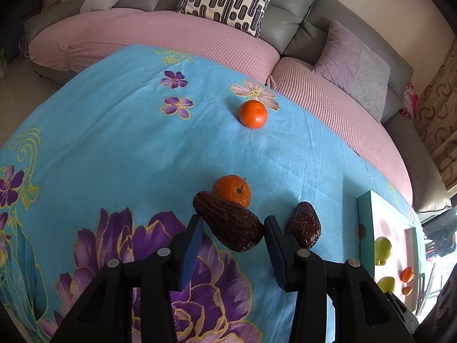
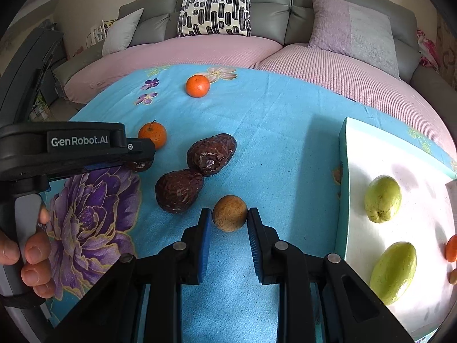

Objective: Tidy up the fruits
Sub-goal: 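Grasp a dark date with the left tool while the right tool grasps the round brown fruit, then carry the date with the left tool while the right tool carries the brown fruit over the tray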

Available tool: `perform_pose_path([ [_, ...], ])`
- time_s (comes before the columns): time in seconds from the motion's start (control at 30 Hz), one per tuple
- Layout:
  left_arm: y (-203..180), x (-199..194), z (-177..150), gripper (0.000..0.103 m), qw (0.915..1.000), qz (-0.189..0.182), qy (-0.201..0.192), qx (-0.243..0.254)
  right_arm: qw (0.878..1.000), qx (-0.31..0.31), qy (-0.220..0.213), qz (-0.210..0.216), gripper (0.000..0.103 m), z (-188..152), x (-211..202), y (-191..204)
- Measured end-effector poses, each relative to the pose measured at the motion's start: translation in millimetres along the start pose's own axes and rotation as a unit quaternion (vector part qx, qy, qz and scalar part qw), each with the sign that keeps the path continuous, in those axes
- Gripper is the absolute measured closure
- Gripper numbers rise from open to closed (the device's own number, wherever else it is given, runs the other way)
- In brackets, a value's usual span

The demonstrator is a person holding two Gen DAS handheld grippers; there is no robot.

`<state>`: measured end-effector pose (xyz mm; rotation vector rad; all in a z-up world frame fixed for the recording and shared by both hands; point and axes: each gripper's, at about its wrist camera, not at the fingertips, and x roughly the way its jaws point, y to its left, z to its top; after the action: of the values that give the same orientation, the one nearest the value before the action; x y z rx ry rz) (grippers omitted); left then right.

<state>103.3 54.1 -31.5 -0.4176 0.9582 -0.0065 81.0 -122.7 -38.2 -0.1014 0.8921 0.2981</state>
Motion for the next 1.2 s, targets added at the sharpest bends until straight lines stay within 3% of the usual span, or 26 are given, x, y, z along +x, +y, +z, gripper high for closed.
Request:
perform_pose_path([
  [0.53, -40.9, -39.4, 1.8, 0.056, 0.9973, -0.034, -0.044, 0.047, 0.997, 0.046, -0.046, -0.048, 0.077, 4.1, -42.3, -32.9],
  [0.83, -83.3, -38.1, -11.5, 0.056, 0.9924, -0.061, -0.03, 0.103, 0.99, 0.09, -0.061, -0.086, 0.077, -0.5, -65.8, -73.0],
  [1.2, -141.4, -30.8, -41.6, 0.056, 0.9793, -0.095, 0.001, 0.179, 0.976, 0.157, -0.065, -0.133, 0.077, -16.8, -90.2, -130.1],
])
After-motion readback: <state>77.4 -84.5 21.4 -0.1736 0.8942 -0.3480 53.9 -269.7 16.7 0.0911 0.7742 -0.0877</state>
